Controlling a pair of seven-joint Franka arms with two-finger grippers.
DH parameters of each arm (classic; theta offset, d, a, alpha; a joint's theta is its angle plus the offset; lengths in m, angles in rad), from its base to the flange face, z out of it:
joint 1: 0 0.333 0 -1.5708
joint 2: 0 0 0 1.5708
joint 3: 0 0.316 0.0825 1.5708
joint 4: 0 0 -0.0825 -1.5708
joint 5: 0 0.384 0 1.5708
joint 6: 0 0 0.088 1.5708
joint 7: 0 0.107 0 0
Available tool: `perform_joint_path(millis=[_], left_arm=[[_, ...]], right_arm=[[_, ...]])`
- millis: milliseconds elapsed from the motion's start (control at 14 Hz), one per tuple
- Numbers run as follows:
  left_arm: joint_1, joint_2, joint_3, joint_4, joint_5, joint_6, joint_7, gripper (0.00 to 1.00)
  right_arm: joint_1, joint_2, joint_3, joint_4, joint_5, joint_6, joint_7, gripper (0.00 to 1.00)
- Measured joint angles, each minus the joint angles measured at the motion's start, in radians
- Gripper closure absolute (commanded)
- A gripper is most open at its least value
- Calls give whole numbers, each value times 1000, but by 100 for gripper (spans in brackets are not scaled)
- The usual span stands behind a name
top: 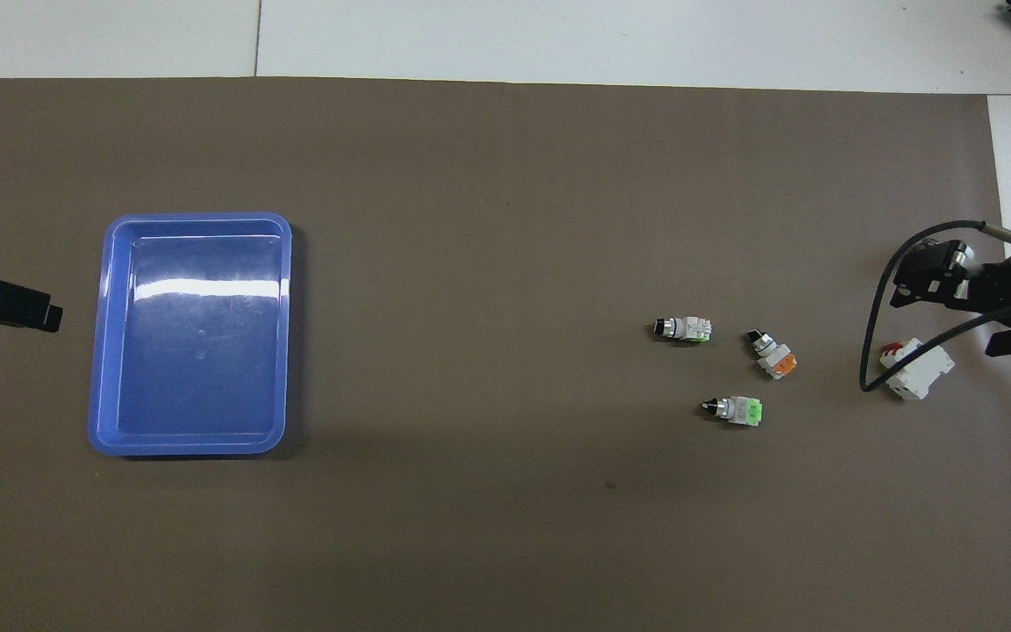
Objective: Turn and place switch with both arms
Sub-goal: 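Move the right gripper toward the green-topped switch, then lower the right gripper and grasp the green-topped switch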
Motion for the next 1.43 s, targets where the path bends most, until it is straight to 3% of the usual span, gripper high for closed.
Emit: perform_joint_path(millis=[143,500,714,1143,1429], left_arm=[[0,0,-1,0,0,0,0,0],[0,0,-1,0,0,0,0,0],[0,0,-1,0,0,0,0,0],[0,0,-1,-1,0,0,0,0],[0,0,-3,-5,0,0,0,0]], right_arm=[[5,-10,0,-68,0,58,120,0],[71,-103,4,-360,10,240,463,0],[87,-85,5,-443,92,293,624,0],[80,-52,3,-651,260,538,688,0],[36,-13,1,-698,379,667,690,0]])
